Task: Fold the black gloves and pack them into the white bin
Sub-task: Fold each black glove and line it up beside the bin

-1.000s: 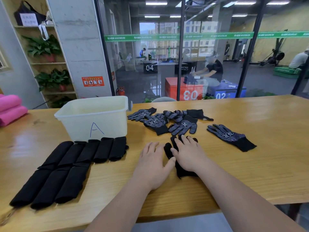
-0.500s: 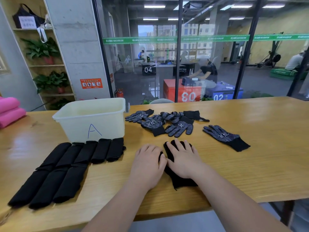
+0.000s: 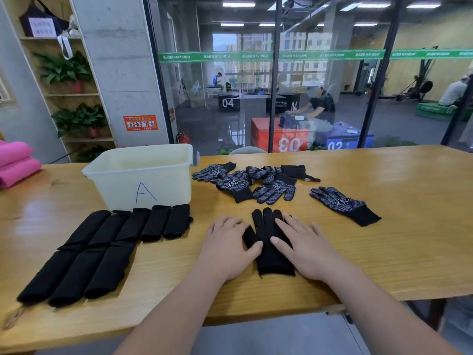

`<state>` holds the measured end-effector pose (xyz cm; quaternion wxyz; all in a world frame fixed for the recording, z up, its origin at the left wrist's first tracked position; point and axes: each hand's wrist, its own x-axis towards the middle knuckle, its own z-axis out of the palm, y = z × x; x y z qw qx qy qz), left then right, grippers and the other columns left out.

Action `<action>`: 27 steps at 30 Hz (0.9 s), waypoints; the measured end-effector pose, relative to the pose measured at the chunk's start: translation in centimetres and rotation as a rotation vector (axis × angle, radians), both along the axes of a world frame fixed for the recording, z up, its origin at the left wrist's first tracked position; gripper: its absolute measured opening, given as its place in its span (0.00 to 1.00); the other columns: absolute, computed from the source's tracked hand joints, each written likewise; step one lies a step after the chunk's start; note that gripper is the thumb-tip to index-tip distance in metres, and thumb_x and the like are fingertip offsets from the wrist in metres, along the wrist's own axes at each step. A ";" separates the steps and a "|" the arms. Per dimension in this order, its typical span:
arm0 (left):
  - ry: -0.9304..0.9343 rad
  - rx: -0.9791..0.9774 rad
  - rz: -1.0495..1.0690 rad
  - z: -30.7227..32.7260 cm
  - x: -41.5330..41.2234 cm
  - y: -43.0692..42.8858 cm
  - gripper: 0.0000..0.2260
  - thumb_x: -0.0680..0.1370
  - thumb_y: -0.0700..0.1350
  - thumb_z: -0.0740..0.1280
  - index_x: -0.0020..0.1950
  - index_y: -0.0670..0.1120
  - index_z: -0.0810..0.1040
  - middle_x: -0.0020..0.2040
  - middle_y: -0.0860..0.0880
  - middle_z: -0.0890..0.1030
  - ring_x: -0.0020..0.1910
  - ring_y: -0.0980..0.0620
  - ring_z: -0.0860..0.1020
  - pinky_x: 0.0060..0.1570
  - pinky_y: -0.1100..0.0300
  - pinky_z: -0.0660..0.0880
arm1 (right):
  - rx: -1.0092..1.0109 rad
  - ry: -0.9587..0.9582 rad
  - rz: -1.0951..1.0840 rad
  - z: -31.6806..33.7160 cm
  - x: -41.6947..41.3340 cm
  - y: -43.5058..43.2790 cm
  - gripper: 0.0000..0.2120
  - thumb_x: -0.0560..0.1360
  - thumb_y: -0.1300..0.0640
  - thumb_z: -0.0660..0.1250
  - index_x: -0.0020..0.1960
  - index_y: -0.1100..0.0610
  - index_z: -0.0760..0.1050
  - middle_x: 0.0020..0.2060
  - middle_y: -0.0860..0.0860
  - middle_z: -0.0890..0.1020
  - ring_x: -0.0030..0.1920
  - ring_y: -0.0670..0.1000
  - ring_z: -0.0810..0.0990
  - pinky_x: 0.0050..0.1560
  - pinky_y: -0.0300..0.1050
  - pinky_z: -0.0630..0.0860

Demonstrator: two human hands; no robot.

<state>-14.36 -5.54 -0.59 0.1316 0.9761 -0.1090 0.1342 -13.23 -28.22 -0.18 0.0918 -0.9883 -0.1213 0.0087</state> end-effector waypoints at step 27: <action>0.007 -0.352 -0.326 0.6 -1.2 1.2 0.19 0.73 0.63 0.78 0.62 0.60 0.83 0.64 0.66 0.78 0.68 0.64 0.72 0.71 0.62 0.68 | 0.479 -0.282 0.199 0.5 -2.9 -1.6 0.06 0.74 0.37 0.74 0.47 0.37 0.85 0.52 0.31 0.82 0.61 0.40 0.73 0.59 0.39 0.71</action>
